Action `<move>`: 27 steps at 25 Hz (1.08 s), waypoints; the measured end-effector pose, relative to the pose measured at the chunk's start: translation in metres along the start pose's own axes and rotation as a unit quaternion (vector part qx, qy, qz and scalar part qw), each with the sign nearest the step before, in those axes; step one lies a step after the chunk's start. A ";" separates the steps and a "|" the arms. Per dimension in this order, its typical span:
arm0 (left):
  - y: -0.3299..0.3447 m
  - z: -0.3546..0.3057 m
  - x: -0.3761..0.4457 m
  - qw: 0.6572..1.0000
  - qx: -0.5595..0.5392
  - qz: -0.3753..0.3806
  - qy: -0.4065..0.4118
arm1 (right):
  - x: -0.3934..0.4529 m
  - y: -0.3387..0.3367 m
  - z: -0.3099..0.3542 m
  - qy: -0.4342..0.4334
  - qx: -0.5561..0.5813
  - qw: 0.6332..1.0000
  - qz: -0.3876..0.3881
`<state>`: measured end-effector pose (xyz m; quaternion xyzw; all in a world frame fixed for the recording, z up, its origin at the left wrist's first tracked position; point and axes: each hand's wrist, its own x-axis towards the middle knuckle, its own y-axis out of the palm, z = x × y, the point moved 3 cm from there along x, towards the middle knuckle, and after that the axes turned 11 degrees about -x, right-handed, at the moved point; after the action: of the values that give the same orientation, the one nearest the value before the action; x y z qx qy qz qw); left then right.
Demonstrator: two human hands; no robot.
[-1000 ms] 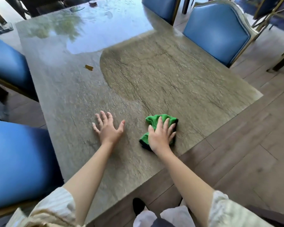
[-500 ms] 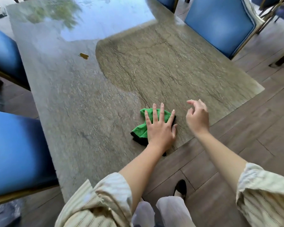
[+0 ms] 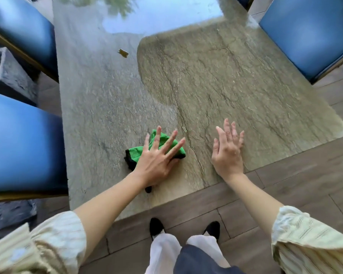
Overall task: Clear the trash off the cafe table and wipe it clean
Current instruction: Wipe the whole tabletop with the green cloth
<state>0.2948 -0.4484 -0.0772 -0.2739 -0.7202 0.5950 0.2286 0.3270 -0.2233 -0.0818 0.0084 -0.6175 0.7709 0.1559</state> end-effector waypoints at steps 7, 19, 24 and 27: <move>0.006 -0.077 0.054 0.946 -0.144 -0.098 -0.272 | 0.003 0.005 -0.006 0.017 0.005 1.000 0.021; 0.001 0.005 -0.034 0.996 -0.071 -0.036 -0.029 | 0.001 -0.001 -0.004 -0.020 0.002 0.999 0.036; 0.007 -0.038 -0.029 0.911 -0.126 -0.144 -0.365 | -0.007 -0.006 -0.001 -0.101 -0.015 0.995 0.015; 0.011 -0.044 -0.068 0.963 -0.080 -0.123 -0.225 | -0.010 -0.010 0.008 -0.192 -0.038 0.981 0.008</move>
<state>0.3758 -0.4605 -0.0796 -0.0595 -0.8266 0.5488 0.1094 0.3375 -0.2316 -0.0721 0.1452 -0.6648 0.7322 0.0289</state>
